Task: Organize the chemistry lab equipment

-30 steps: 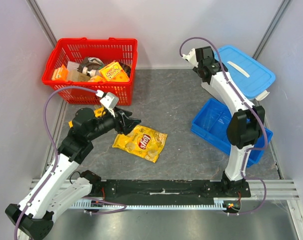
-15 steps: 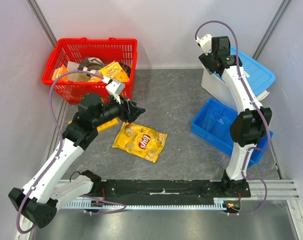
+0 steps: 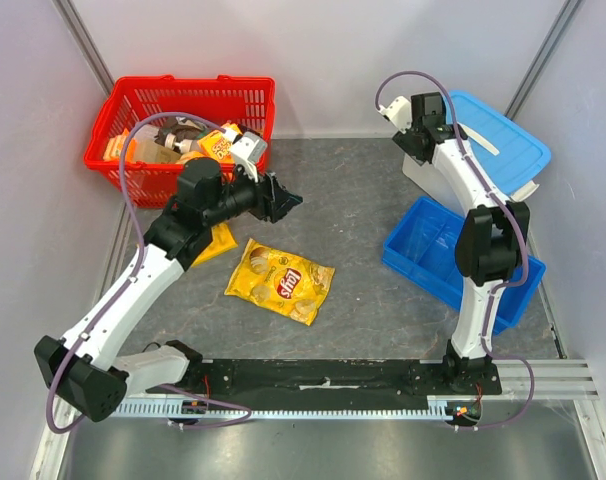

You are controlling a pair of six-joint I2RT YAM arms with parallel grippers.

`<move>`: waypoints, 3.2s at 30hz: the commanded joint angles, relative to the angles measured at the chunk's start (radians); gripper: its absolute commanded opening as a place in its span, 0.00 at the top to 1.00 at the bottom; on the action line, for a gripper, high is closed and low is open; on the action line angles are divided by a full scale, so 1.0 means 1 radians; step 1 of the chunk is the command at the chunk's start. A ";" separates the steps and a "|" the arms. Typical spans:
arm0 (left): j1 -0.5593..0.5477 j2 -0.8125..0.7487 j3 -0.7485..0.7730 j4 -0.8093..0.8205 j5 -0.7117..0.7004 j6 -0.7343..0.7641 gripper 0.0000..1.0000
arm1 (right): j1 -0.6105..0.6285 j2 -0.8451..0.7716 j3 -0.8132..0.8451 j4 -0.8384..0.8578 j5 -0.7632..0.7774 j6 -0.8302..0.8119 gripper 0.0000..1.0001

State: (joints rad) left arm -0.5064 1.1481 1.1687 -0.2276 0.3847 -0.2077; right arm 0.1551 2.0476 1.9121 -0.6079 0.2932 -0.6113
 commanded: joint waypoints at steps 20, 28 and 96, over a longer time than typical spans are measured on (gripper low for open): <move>-0.004 0.111 0.078 0.063 -0.089 -0.062 0.42 | -0.014 -0.260 -0.490 0.385 -0.400 -0.376 0.67; -0.004 0.202 0.152 0.037 -0.162 -0.078 0.42 | -0.006 -0.283 -0.509 0.361 -0.515 -0.409 0.69; -0.106 1.064 0.925 0.255 -0.044 -0.111 0.48 | -0.404 -0.079 -0.170 0.223 -0.644 0.682 0.16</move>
State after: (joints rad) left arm -0.5880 2.1532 2.0281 -0.0490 0.3264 -0.2878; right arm -0.2573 1.9392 1.7184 -0.3519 -0.2222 0.1398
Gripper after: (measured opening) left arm 0.527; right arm 0.830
